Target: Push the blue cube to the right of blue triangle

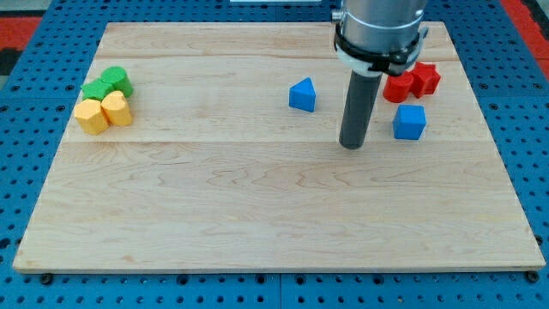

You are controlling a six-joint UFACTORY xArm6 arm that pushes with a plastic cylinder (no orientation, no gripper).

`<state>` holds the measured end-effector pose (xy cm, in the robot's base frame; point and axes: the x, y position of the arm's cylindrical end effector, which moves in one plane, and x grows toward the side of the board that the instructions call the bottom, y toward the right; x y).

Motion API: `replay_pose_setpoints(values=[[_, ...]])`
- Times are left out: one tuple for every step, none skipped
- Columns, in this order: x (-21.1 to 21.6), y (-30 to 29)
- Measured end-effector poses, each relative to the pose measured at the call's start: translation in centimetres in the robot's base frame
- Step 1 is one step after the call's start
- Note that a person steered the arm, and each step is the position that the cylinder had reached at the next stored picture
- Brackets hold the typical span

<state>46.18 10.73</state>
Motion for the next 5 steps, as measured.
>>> replay_pose_setpoints(values=[[1.5, 11.2], [0.4, 16.2], [-2.7, 14.4], [-5.8, 9.4], [-6.2, 4.7]])
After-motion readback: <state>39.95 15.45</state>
